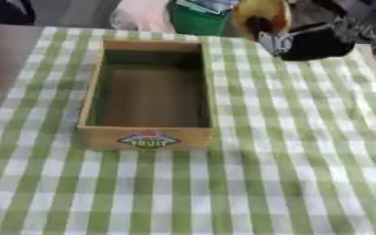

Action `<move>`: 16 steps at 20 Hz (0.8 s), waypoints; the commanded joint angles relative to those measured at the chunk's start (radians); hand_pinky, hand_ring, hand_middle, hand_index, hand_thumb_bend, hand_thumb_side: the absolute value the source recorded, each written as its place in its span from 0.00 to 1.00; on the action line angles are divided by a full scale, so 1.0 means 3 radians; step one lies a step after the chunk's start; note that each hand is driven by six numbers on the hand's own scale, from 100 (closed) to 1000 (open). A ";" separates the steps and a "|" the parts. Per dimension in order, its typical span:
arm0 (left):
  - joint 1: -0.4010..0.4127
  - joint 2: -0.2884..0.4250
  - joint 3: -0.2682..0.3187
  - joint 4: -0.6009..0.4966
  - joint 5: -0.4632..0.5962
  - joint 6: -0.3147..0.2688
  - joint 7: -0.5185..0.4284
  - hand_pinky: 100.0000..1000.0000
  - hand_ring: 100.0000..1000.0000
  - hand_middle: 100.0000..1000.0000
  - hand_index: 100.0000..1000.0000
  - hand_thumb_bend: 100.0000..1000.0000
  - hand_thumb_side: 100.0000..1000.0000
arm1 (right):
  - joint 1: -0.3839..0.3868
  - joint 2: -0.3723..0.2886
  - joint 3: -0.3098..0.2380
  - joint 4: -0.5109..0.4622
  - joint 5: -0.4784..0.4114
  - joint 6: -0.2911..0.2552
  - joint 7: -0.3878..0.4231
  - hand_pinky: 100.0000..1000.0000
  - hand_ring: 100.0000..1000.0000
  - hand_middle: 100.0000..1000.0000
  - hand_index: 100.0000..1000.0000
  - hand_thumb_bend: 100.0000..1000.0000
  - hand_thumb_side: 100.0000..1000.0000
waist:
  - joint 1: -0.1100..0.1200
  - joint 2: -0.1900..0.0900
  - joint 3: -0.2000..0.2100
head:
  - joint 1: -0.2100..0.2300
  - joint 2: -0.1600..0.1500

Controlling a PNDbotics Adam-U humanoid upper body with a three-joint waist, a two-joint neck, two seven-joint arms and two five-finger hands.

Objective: Pick up objects on the table and place them in the box.

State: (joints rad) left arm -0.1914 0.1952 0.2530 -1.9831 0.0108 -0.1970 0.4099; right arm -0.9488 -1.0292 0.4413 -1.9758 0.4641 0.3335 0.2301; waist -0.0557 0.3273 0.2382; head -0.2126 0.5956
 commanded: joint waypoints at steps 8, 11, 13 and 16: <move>-0.0017 0.0082 -0.0041 -0.0056 0.0038 -0.0003 -0.0055 0.39 0.36 0.45 0.66 0.00 0.68 | -0.0704 0.0859 0.0224 0.1062 0.0401 -0.0128 0.0263 0.56 0.55 0.30 0.48 0.00 0.13 | -0.0008 -0.0052 0.0133 | -0.0127 -0.0055; -0.0038 0.0092 -0.0048 -0.0056 0.0042 -0.0005 -0.0065 0.39 0.36 0.45 0.66 0.00 0.68 | -0.0776 0.1024 0.0242 0.1311 0.0498 -0.0242 0.0240 0.56 0.55 0.30 0.48 0.00 0.13 | -0.0033 -0.0042 0.0180 | -0.0170 -0.0058; -0.0045 0.0097 -0.0051 -0.0056 0.0045 -0.0006 -0.0070 0.39 0.36 0.45 0.66 0.00 0.68 | -0.0798 0.1096 0.0252 0.1446 0.0581 -0.0334 0.0236 0.56 0.56 0.30 0.48 0.00 0.13 | -0.0052 -0.0037 0.0206 | -0.0190 -0.0065; -0.0046 0.0100 -0.0049 -0.0056 0.0047 -0.0008 -0.0072 0.39 0.36 0.45 0.66 0.00 0.68 | -0.0806 0.1185 0.0244 0.1650 0.0708 -0.0473 0.0266 0.56 0.57 0.31 0.48 0.00 0.14 | -0.0072 -0.0030 0.0230 | -0.0207 -0.0077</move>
State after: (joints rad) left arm -0.1960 0.2025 0.2371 -1.9831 0.0183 -0.1976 0.3923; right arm -1.1645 -0.6700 0.5268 -1.4993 0.6558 0.2093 0.3089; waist -0.0840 0.3351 0.3068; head -0.2690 0.5865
